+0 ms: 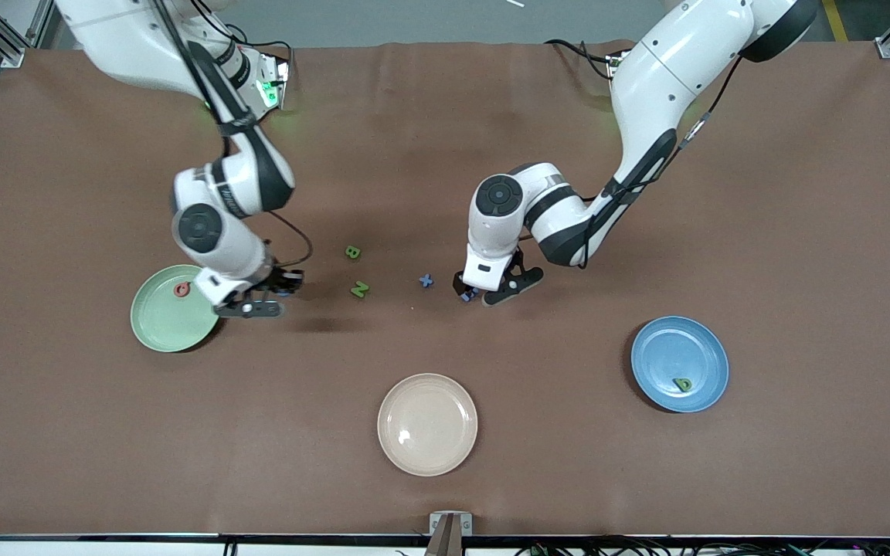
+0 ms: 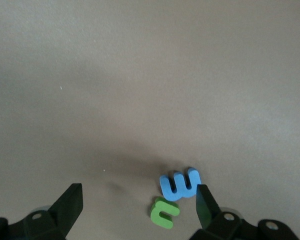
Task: Sort upper and lower case letters into plates
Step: 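Move the blue c to the green plate with the right gripper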
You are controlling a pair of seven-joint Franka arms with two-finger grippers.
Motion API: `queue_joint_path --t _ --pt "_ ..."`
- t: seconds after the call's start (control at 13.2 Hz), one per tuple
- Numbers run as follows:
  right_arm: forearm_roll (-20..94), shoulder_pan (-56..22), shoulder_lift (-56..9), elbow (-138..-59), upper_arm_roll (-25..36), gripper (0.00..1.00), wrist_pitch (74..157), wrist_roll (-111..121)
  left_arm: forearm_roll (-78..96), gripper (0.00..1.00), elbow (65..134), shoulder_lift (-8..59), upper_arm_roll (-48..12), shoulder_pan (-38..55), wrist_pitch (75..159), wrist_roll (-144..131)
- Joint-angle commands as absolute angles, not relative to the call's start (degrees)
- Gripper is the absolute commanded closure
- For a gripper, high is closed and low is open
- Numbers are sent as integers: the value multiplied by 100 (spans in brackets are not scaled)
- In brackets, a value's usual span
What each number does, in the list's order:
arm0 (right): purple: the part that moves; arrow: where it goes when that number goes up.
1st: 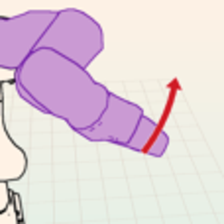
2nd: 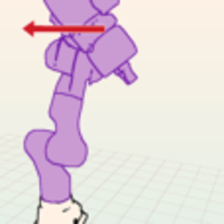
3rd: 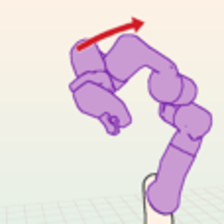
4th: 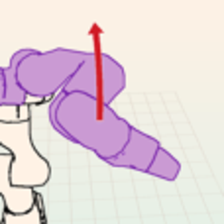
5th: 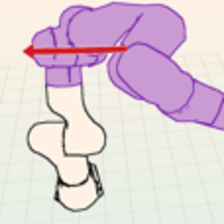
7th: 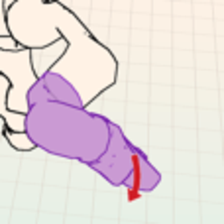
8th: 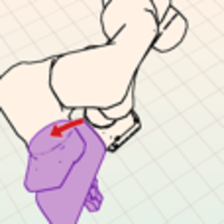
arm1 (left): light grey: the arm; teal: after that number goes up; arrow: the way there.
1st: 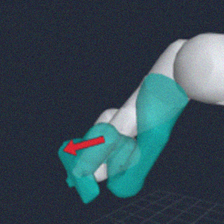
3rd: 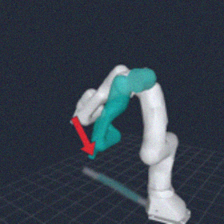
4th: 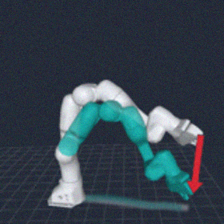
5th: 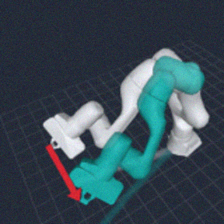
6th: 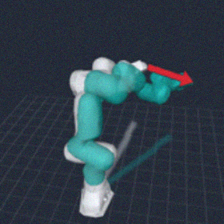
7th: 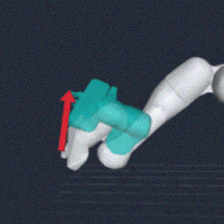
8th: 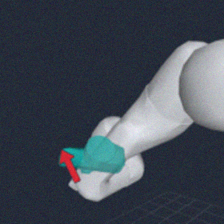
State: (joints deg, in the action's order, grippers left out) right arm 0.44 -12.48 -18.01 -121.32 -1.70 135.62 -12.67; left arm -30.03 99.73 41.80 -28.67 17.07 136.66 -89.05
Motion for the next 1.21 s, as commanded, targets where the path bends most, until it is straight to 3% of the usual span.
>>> queue_joint_path --t 0.0,0.15,0.3,0.45,0.68,1.13 --pt "-35 -399 -1538 -12305 -264 79 13474 -32 -3094 2 9801 4306 -2795 1880 13658 -9209" --pt "-26 234 -1599 -12252 -272 79 13535 901 -3120 3 9450 4543 -2681 2073 13649 -9666" --pt "-26 771 -1783 -12086 -272 79 13623 1780 -3068 18 9273 4640 -2558 2206 13632 -9703" --pt "-18 1027 -1985 -12085 -281 79 13746 2143 -2902 19 9081 4728 -2531 2215 13614 -9712" --pt "-9 1029 -2240 -12164 -281 79 14122 2153 -2646 21 8133 5254 -2479 2459 12835 -9712" --pt "62 826 -2452 -12349 -308 79 14528 2074 -2602 24 8112 5379 -2312 2716 12718 -9712"
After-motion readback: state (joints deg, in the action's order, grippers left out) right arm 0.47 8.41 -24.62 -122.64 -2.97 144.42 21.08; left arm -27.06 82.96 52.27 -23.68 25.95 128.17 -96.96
